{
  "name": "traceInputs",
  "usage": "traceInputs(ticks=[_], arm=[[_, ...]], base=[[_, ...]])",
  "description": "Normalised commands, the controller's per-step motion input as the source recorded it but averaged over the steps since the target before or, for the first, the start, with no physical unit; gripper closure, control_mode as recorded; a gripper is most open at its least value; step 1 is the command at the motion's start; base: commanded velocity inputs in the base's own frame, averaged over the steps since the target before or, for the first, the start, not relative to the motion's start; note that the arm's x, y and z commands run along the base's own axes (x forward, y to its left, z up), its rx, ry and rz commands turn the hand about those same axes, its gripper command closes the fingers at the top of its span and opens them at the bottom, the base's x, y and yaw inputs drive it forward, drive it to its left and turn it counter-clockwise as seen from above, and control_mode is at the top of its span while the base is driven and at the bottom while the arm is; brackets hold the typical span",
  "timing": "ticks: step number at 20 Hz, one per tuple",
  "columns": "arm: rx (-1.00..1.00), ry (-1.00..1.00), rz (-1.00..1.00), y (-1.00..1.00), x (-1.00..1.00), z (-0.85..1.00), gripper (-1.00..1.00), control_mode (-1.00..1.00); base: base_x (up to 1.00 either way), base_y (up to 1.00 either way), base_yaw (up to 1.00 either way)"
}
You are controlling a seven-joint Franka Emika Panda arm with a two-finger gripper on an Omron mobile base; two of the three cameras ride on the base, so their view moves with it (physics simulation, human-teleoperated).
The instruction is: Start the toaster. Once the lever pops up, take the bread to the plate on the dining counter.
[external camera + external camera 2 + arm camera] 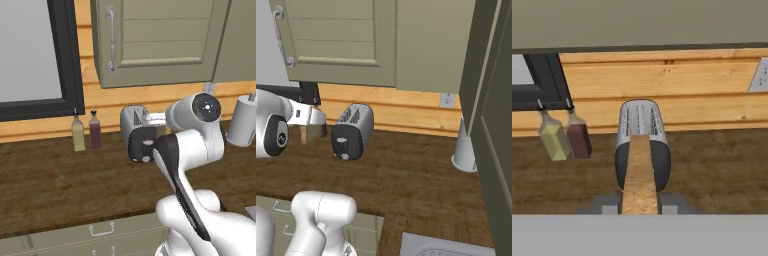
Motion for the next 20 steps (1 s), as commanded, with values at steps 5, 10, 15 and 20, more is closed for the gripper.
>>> traceInputs(ticks=[5,10,15,20], arm=[[0.0,0.14,0.0,0.0,-0.99,0.23,1.0,-1.0],[0.0,0.07,0.0,0.0,-0.86,0.06,1.0,-1.0],[0.0,0.02,0.0,0.0,-0.51,0.0,1.0,-1.0],[0.0,0.0,0.01,0.0,-0.15,0.0,1.0,1.0]], base=[[0.0,0.0,0.0],[0.0,0.0,0.0],[0.0,0.0,0.0],[-0.26,0.13,0.09]])
